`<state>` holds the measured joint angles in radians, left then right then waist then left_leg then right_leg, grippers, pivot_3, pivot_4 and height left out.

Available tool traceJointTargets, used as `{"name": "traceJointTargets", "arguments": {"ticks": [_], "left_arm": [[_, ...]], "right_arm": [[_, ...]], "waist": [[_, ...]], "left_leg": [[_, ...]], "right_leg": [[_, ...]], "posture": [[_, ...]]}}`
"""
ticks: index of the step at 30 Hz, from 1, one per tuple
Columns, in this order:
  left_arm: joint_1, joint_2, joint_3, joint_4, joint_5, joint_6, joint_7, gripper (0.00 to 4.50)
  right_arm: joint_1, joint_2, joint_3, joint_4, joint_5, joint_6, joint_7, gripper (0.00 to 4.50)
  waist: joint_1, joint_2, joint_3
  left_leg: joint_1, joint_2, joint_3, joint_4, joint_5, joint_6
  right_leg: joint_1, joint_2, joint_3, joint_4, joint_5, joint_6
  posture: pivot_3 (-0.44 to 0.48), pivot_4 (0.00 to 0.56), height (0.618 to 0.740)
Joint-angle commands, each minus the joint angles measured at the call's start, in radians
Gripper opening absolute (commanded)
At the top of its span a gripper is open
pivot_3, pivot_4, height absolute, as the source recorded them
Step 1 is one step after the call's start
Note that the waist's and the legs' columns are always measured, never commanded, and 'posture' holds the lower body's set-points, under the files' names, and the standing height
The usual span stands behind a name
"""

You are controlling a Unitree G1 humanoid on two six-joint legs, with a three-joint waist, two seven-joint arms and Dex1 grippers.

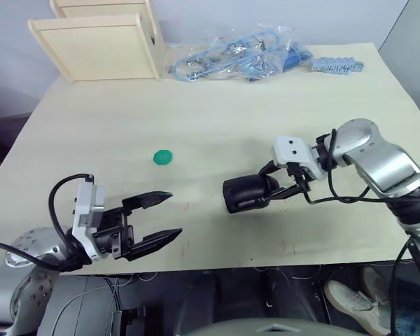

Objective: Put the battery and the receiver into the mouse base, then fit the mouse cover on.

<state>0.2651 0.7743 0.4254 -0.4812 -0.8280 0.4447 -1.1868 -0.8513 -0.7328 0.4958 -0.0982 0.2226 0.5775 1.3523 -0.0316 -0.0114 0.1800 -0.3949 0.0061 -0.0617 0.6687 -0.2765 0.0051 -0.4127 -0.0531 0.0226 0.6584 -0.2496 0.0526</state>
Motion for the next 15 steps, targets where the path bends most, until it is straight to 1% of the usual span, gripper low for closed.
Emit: {"name": "traceJointTargets", "arguments": {"ticks": [1,15], "left_arm": [[0.014,0.009,0.034,-0.029,-0.009,-0.021,-0.011,4.5],[0.023,0.016,0.041,-0.034,-0.013,-0.02,-0.006,4.5]], "right_arm": [[-0.032,0.025,0.0,0.032,-0.029,-0.028,0.014,2.74],[0.001,0.063,-0.001,0.076,-0.085,-0.063,0.035,2.74]], "waist": [[0.0,0.0,0.0],[-0.001,0.0,0.0]], "left_leg": [[0.0,0.0,0.0,0.0,0.0,0.0],[0.0,-0.001,0.0,0.0,0.0,0.0]], "right_leg": [[0.0,0.0,0.0,0.0,0.0,0.0],[0.0,0.0,0.0,0.001,0.0,0.0]], "posture": [[0.0,0.15,0.74],[0.0,0.15,0.74]]}}
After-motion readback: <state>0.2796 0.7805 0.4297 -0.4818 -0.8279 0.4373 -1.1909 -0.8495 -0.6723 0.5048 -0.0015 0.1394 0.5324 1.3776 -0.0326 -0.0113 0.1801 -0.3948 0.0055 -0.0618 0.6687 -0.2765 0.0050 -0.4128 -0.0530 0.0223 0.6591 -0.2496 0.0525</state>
